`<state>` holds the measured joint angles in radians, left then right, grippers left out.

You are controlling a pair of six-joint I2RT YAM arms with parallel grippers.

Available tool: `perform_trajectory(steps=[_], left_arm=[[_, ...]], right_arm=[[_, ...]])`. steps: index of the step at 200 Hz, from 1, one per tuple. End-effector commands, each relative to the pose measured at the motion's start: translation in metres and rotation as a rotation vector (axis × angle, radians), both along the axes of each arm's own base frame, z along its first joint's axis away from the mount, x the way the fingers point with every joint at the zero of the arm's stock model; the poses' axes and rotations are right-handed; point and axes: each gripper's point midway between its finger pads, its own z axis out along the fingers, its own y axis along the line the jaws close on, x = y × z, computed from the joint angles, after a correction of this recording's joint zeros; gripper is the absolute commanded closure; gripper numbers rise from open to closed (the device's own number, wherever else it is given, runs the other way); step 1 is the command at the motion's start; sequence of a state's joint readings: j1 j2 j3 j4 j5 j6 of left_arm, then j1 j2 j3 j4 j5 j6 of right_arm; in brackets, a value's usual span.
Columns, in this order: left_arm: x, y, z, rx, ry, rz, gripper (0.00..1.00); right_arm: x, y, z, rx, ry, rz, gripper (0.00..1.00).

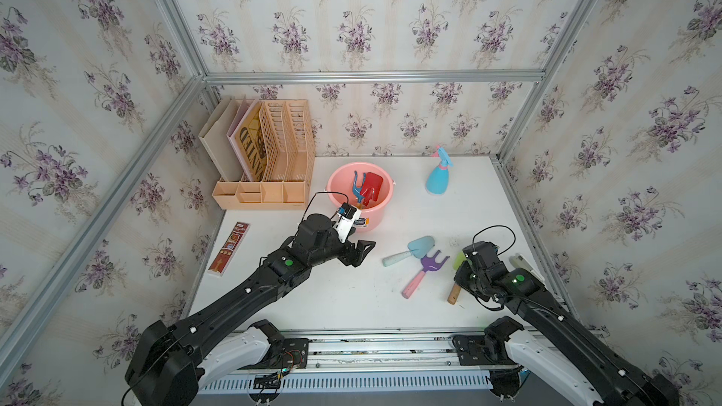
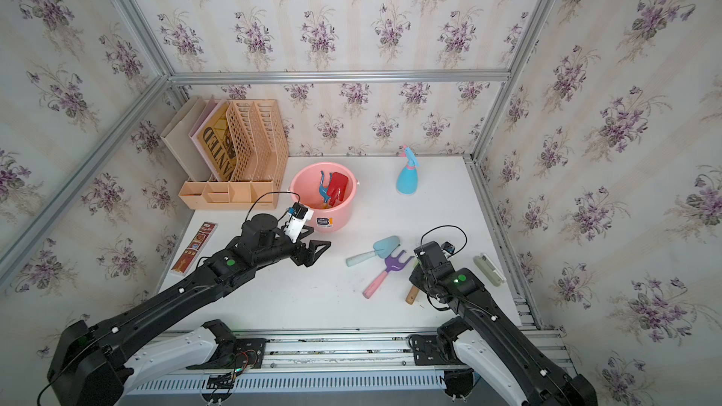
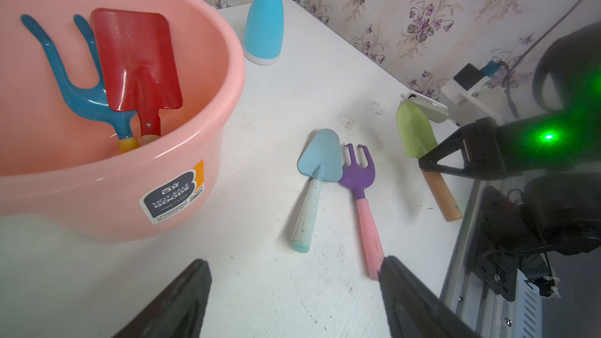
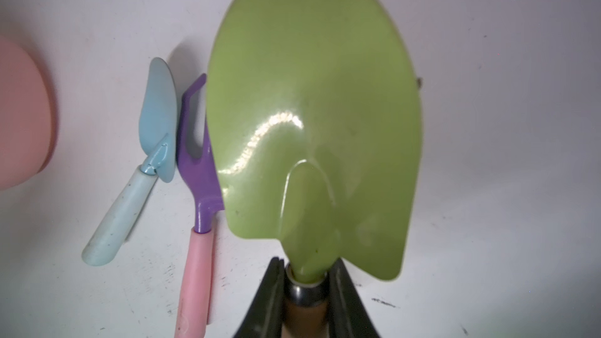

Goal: Organize the gardening tools
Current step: Pick up the gardening tool from the center of the board.

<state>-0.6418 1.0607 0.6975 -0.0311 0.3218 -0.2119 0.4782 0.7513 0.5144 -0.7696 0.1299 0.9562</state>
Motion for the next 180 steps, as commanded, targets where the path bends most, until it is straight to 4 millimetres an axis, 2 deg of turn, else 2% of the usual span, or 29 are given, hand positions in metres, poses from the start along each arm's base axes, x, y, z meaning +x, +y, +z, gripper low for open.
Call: perform_trajectory(steps=[1, 14, 49, 97, 101, 180], left_arm=[[0.005, 0.005, -0.003, 0.003, 0.004, 0.027, 0.15], [0.007, 0.008, -0.006, -0.005, 0.019, 0.044, 0.15], [0.015, 0.024, -0.019, 0.008, 0.062, 0.135, 0.15], [0.022, 0.042, -0.033, 0.014, 0.097, 0.226, 0.15], [0.023, 0.043, -0.034, 0.017, 0.1, 0.23, 0.15], [0.024, 0.06, -0.063, 0.028, 0.14, 0.322, 0.15]], right_arm=[[0.012, -0.006, 0.024, -0.026, -0.09, -0.019, 1.0], [0.023, -0.005, 0.046, -0.038, -0.156, -0.008, 1.0], [0.058, 0.014, 0.103, -0.028, -0.34, 0.082, 1.0], [0.111, 0.049, 0.163, -0.083, -0.522, 0.208, 1.0], [0.111, 0.061, 0.168, -0.087, -0.538, 0.246, 1.0], [0.176, 0.154, 0.244, -0.138, -0.854, 0.354, 1.0]])
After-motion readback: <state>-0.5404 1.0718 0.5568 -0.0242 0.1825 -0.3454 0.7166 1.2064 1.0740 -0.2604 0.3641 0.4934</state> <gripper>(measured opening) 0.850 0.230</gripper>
